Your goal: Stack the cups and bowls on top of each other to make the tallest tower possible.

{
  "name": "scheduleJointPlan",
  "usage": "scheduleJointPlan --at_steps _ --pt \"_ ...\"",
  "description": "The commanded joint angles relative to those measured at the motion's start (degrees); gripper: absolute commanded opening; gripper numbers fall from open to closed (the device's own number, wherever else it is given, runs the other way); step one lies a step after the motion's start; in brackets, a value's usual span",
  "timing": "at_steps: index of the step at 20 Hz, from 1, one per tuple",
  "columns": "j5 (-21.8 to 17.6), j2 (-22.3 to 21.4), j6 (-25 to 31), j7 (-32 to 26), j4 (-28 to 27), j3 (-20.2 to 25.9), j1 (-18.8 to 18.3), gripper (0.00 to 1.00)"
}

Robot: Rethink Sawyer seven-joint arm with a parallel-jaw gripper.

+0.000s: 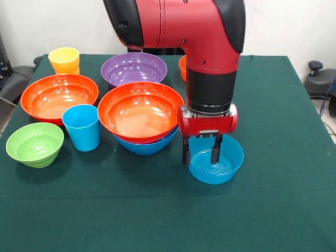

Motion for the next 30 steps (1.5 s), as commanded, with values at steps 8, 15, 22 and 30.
scheduleJointPlan --at_steps 8,15,22,30 --pt "-6.15 7.56 -4.72 -2.77 -7.99 1.40 1.01 1.00" --pt "-5.96 5.77 -4.53 -2.12 -6.60 0.44 1.56 1.00" --pt "-6.08 4.91 -5.10 -1.84 -5.42 -0.10 1.72 0.00" --pt "-5.03 4.09 -3.62 -0.96 -5.65 -0.55 2.65 0.00"
